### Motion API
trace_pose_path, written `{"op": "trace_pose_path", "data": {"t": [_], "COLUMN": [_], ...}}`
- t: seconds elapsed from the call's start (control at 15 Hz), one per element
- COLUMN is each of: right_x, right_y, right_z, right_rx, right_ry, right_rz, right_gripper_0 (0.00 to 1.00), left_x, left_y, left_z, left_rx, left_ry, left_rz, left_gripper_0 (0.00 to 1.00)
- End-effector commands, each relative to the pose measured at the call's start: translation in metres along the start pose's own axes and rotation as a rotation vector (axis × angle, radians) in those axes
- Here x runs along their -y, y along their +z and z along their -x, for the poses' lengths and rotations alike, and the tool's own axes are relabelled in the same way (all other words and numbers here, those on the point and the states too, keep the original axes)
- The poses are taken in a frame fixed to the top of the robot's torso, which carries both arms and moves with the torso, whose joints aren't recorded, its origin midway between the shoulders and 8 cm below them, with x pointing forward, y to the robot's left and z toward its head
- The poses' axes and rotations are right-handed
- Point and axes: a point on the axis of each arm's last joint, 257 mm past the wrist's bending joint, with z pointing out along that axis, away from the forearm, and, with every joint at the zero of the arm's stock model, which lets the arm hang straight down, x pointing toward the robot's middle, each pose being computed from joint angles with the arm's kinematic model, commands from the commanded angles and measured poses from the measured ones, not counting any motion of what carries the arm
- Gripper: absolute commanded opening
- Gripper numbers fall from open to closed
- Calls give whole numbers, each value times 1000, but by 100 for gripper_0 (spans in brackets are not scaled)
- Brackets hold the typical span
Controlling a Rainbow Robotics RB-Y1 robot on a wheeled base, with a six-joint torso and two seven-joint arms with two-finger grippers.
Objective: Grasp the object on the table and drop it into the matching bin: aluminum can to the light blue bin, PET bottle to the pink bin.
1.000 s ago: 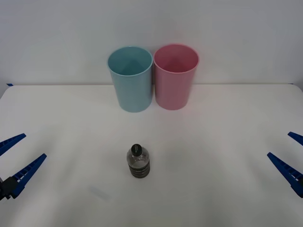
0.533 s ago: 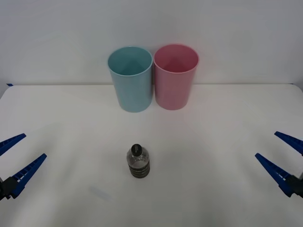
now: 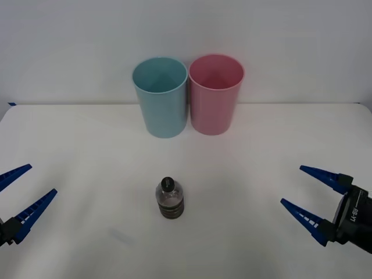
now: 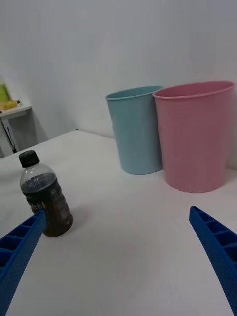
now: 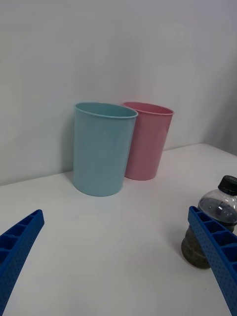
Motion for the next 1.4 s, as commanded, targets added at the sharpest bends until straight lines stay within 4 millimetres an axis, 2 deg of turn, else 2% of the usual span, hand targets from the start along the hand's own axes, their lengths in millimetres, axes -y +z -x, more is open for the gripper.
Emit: {"op": "trace_pose_path", "data": {"t": [0.07, 0.27, 0.6, 0.93, 1.4], "right_x": [-7, -9, -30, -57, -90], "right_y": [18, 38, 80, 116, 151], "right_z": [-10, -28, -57, -73, -87], "right_rx": [-11, -38, -86, -103, -105], "right_ry": [-39, -51, -36, -32, -55], "right_rz": [54, 114, 207, 244, 277], "right_gripper_0": [100, 100, 100, 100, 100], "left_x": [0, 0, 0, 0, 0], "left_y": [0, 0, 0, 0, 0], "left_z": [0, 0, 0, 0, 0], "left_rx": [0, 0, 0, 0, 0], "left_ry": [0, 0, 0, 0, 0], "left_rz": [0, 0, 0, 0, 0], "left_gripper_0": [100, 100, 100, 100, 100]}}
